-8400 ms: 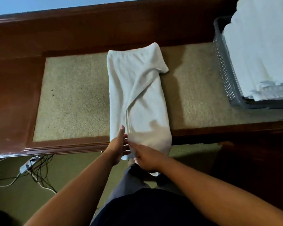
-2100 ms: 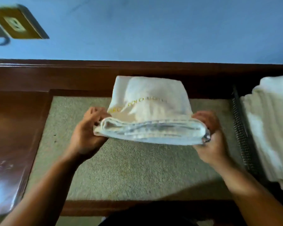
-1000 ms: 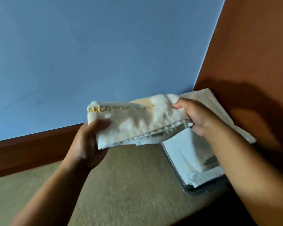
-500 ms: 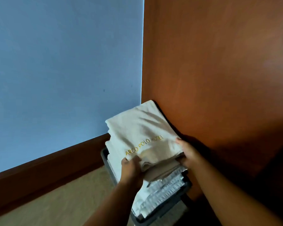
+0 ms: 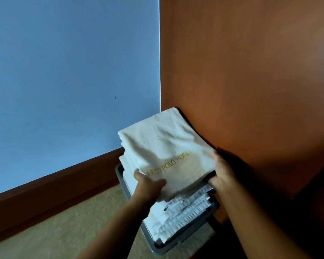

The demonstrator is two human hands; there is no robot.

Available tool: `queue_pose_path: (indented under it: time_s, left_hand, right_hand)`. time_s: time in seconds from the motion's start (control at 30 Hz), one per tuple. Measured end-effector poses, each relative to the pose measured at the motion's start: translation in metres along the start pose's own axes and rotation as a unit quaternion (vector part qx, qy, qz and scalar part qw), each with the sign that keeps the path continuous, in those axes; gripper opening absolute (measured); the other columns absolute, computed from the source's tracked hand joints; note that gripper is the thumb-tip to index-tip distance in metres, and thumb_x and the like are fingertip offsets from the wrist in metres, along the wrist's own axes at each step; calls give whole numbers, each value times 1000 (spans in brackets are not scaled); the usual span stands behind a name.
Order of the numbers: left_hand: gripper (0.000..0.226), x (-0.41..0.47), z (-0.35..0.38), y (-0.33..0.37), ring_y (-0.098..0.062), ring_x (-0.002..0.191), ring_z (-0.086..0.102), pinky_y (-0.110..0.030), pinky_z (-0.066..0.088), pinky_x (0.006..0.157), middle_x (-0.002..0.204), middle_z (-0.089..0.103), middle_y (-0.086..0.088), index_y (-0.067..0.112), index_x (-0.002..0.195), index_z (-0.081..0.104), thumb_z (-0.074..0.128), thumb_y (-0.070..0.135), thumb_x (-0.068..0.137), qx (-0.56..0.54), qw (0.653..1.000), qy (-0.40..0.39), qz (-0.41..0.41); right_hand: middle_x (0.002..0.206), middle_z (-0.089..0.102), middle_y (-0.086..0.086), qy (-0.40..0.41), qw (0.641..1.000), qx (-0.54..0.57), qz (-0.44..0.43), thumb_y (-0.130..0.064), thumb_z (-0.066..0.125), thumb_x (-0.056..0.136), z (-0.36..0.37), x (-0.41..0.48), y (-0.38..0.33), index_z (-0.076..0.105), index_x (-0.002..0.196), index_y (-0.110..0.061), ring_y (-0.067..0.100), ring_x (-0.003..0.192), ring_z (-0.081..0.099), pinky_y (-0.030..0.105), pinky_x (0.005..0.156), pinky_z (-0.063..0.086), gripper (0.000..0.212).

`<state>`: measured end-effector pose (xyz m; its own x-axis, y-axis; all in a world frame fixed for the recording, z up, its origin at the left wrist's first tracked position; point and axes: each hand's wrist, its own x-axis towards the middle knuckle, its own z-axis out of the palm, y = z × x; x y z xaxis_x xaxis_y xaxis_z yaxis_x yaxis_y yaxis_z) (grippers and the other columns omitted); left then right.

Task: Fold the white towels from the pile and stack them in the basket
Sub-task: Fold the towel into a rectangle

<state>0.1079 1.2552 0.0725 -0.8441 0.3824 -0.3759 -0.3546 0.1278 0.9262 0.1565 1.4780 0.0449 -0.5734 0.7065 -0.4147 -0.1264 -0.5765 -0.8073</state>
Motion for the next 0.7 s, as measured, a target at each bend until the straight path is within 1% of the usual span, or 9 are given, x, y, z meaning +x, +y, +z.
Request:
queue_pose_path:
  time_s: [0.03, 0.1, 0.13, 0.2, 0.3, 0.37, 0.4, 0.47, 0.7]
  left_hand:
    - [98, 1, -1, 1, -41, 126, 49, -50, 56, 90, 151, 32, -21, 15, 154, 8, 75, 13, 82, 124, 990, 53, 40]
    - [108, 6, 0, 8, -37, 147, 17, -51, 30, 115, 164, 3, -11, 22, 159, -5, 73, 35, 85, 346, 916, 135, 152]
    - [102, 13, 1, 16, -35, 151, 7, -51, 21, 119, 166, -6, -8, 24, 160, -3, 67, 43, 89, 422, 873, 140, 199]
    - [82, 36, 5, 32, -33, 154, -1, -52, 13, 121, 168, -13, -5, 30, 160, 6, 54, 51, 97, 532, 809, 71, 239]
    - [70, 69, 13, 37, -31, 155, -5, -53, 4, 122, 168, -14, -3, 39, 159, 9, 42, 57, 100, 637, 730, -50, 244]
    - [71, 82, 15, 31, -30, 155, -6, -54, 2, 122, 168, -14, -3, 43, 158, 8, 39, 63, 98, 657, 714, -80, 228]
    - [72, 88, 14, 27, -30, 155, -6, -54, 2, 122, 168, -14, -3, 44, 158, 7, 39, 66, 96, 658, 715, -82, 221]
    - [78, 99, 13, 25, -30, 155, -6, -55, 3, 121, 168, -14, -2, 46, 157, 6, 41, 73, 92, 660, 716, -84, 213]
    - [85, 108, 9, 33, -28, 155, -2, -55, 7, 121, 169, -9, 0, 48, 156, 9, 45, 80, 86, 670, 707, -109, 200]
  right_hand:
    - [124, 66, 18, 13, 1000, 8, 8, -45, 58, 96, -1, -2, 6, 63, 128, -6, 33, 115, 63, 49, 103, 48, 51]
    - [130, 61, 18, 96, 993, -60, 19, -58, 75, 77, -4, -3, 19, 59, 128, -8, 34, 115, 60, 50, 103, 47, 73]
    - [137, 54, 19, 165, 976, -141, -13, -58, 84, 65, -2, -9, 22, 53, 135, -11, 36, 120, 56, 50, 103, 45, 90]
    - [148, 39, 16, 212, 921, -278, -171, -39, 83, 73, 12, -31, 21, 41, 145, -19, 41, 128, 45, 52, 106, 40, 86]
    - [145, 41, 6, 98, 740, -514, -422, -40, 62, 77, 25, -37, 25, 53, 138, -27, 36, 130, 41, 55, 106, 37, 63]
    - [152, 40, 2, 13, 663, -652, -367, -60, 47, 77, 16, -17, 25, 52, 140, -32, 30, 139, 35, 51, 112, 28, 70]
    - [156, 36, 0, -19, 653, -687, -319, -71, 36, 76, 11, -9, 24, 48, 144, -36, 26, 143, 31, 49, 115, 24, 77]
    - [162, 27, -2, -47, 641, -711, -286, -80, 25, 78, 6, 0, 22, 38, 149, -42, 21, 148, 23, 49, 119, 17, 81]
    - [168, -9, -4, -105, 622, -742, -227, -70, 30, 96, 8, 10, 15, 9, 156, -47, 19, 154, -12, 50, 121, -6, 67]
